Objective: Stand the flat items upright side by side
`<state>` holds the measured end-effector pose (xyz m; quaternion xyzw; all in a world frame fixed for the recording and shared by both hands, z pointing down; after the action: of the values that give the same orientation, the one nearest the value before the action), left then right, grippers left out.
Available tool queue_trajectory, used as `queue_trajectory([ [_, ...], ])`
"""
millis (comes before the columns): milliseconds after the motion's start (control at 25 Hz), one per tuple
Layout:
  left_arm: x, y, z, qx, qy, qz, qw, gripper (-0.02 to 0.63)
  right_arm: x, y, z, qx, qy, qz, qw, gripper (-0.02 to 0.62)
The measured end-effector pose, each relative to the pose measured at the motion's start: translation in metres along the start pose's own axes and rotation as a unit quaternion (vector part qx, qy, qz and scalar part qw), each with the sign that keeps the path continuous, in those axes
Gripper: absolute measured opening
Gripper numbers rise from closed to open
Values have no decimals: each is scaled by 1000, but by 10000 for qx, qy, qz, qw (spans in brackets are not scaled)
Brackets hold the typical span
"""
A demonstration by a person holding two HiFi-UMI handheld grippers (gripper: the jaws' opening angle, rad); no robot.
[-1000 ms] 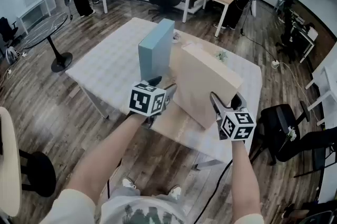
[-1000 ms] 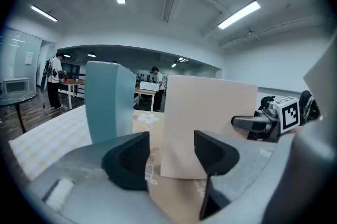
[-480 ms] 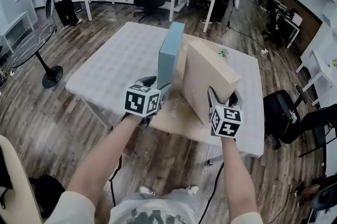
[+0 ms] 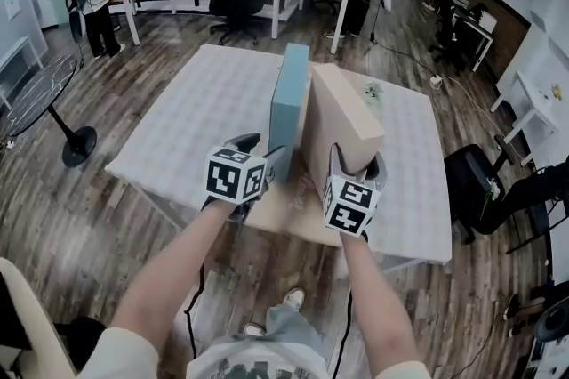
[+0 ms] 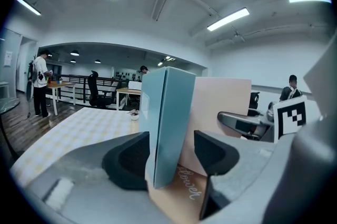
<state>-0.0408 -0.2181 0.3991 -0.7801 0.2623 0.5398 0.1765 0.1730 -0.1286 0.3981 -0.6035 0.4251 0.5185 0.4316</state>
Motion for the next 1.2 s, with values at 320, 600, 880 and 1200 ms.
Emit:
queue_trajectory([
  [320, 1, 19, -19, -138, 40, -168, 9998, 268, -6, 26, -39, -245, -68, -107, 9996, 337],
  [600, 7, 25, -36, -472, 35, -259, 9985, 268, -1, 34, -69, -224, -26, -167, 9996, 337],
  [880, 12, 21, -45, -754, 71, -459, 9961, 268, 2, 56, -84, 383, 144, -345, 9986, 311],
  [1200, 12, 25, -41, -769, 113, -502, 9957, 268, 1, 62, -83, 825, 372, -352, 9953, 330],
])
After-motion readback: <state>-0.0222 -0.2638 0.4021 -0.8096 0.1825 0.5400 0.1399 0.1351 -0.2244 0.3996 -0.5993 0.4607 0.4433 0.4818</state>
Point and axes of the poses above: the fingertips, and each gripper's own axes: z backward along the fingers, y to its left, x out of its top, the point moved 9 cm from there along z, backward along the fingers, and after that the axes turned 10 degrees about -z, right-handed, at the moved point
